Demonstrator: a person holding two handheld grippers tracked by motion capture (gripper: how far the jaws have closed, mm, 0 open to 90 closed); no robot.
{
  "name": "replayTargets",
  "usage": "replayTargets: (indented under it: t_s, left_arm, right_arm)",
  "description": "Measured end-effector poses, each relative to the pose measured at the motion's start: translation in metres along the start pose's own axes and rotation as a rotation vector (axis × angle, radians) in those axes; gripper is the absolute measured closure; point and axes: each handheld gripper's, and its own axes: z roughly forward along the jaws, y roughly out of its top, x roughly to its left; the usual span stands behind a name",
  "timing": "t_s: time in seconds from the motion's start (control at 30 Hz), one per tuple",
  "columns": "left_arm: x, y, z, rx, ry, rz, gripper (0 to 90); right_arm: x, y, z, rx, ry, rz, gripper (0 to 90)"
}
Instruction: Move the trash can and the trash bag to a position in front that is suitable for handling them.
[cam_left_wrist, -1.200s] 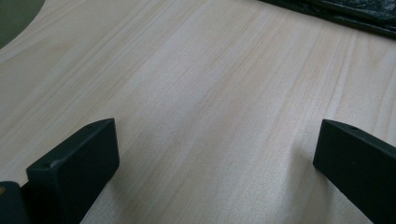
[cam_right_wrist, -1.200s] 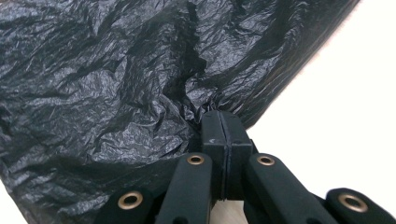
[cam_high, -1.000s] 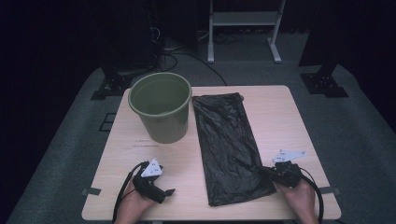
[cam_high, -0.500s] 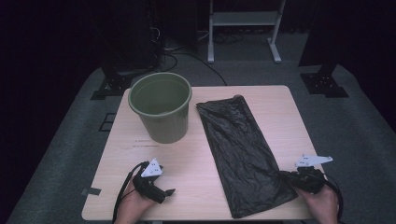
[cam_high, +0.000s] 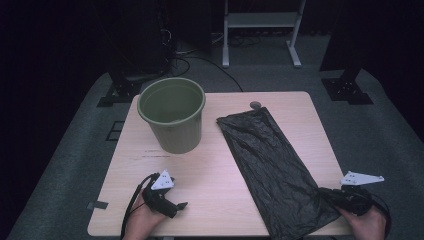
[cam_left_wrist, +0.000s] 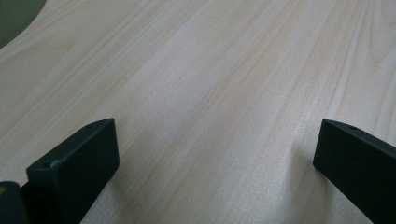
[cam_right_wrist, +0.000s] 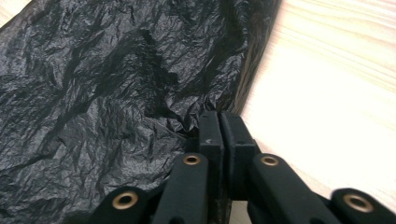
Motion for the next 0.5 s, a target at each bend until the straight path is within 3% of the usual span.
replayTargets:
  t_s: [0.03,0.07,0.13,0.17,0.27,0.5]
  left_arm:
    - [0.0,0.0,0.0,0.0,0.0,0.0,0.0]
    - [0.0,0.0,0.0,0.0,0.0,0.0,0.0]
    - [0.0,0.0,0.0,0.0,0.0,0.0,0.0]
    - [0.0,0.0,0.0,0.0,0.0,0.0,0.0]
    - [0.0,0.0,0.0,0.0,0.0,0.0,0.0]
    - [0.0,0.0,0.0,0.0,0.0,0.0,0.0]
  right_arm:
    - [0.0,-0.001,0.0,-0.001,-0.003,0.002,83.2]
    - [0.0,0.0,-0.001,-0.008,-0.01,0.005,73.2]
    - [0.0,0.002,-0.002,-0.018,-0.015,0.007,69.3]
    - [0.001,0.004,-0.003,-0.032,-0.018,0.009,59.5]
    - [0.002,0.007,-0.003,-0.038,-0.011,0.009,55.1]
    - [0.009,0.026,0.007,-0.021,-0.001,0.008,34.5]
